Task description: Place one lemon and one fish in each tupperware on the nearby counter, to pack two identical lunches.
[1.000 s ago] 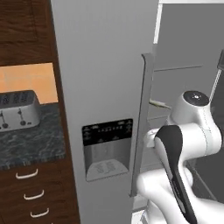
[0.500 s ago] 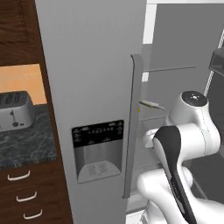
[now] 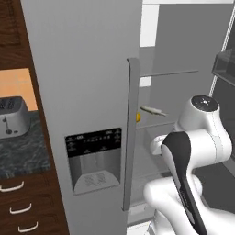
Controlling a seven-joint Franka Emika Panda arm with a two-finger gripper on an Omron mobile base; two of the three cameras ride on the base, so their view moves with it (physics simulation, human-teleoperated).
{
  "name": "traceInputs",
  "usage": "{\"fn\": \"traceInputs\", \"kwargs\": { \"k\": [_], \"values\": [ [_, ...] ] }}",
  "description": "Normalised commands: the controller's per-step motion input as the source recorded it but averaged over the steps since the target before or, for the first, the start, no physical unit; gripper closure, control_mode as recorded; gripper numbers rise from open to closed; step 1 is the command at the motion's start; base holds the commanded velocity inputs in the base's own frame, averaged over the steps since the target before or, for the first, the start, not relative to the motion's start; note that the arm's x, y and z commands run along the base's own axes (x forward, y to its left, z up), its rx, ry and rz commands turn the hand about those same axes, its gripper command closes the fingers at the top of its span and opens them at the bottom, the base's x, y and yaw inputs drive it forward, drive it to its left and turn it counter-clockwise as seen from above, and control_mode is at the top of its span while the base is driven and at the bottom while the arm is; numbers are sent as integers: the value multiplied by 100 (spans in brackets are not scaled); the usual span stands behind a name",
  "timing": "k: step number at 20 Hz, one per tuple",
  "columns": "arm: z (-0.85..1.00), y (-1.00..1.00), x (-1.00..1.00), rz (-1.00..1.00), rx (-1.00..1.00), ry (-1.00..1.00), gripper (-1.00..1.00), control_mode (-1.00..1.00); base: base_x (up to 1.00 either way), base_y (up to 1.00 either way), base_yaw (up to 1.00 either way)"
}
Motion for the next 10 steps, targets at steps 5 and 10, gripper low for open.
{"fn": "traceInputs", "kwargs": {
  "k": [5, 10],
  "values": [
    [0, 0, 0, 0, 0, 0, -100, 100, 38, -20, 0],
    [0, 0, 0, 0, 0, 0, -100, 100, 31, -36, 0]
  ]
}}
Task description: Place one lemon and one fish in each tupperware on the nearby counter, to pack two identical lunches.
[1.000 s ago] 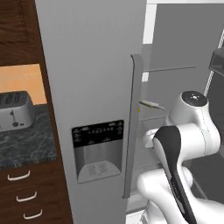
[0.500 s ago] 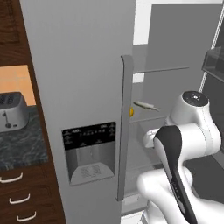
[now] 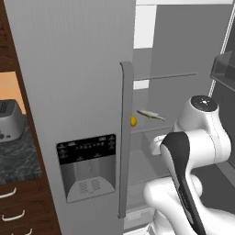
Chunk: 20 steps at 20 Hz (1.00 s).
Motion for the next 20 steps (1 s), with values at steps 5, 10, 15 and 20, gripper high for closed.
{"fn": "traceInputs", "kwargs": {
  "k": [5, 10, 15, 20],
  "values": [
    [0, 0, 0, 0, 0, 0, -100, 100, 21, -13, 0],
    [-2, -5, 39, 0, 0, -5, -100, -100, 0, 0, 0],
    [0, -30, 65, 1, 0, -19, -100, -100, 0, 0, 0],
    [0, -17, 24, -1, 0, 0, -100, -100, 0, 0, 0]
  ]
}}
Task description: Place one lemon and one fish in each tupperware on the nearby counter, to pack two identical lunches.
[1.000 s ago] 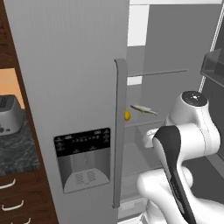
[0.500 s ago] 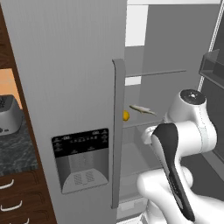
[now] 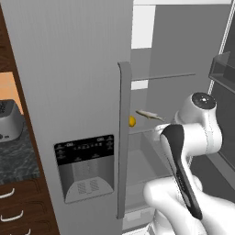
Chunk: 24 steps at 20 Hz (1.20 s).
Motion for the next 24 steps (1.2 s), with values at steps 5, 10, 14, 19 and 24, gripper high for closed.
{"fn": "traceInputs", "kwargs": {
  "k": [5, 10, 14, 19, 24],
  "values": [
    [-7, -24, 39, 1, 0, 3, -100, -100, 0, 0, 0],
    [-16, -11, 66, 5, -2, -2, -100, -100, 0, 0, 0],
    [-14, -11, 69, 7, -3, -2, -100, -100, 0, 0, 0],
    [-10, -28, 64, 12, -5, 0, -100, -100, 0, 0, 0],
    [-5, -27, 64, 11, -3, 0, -100, -100, 0, 0, 0]
  ]
}}
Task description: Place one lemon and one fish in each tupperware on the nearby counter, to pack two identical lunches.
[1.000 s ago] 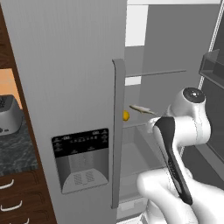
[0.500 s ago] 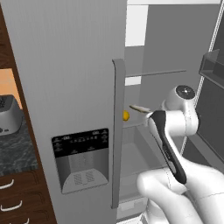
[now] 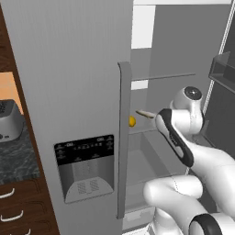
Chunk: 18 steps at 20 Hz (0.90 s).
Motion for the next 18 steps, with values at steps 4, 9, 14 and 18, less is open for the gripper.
{"fn": "traceInputs", "kwargs": {
  "k": [4, 9, 14, 18],
  "values": [
    [-20, -16, 67, 15, -5, 0, -100, -100, 0, 0, 0],
    [-36, -13, 61, 16, -7, 0, -100, -100, 0, 0, 0],
    [-15, -5, 59, 15, -6, 4, -100, -100, 0, 0, 0],
    [-8, -10, 54, 15, -4, 2, -100, -100, 0, 0, 0]
  ]
}}
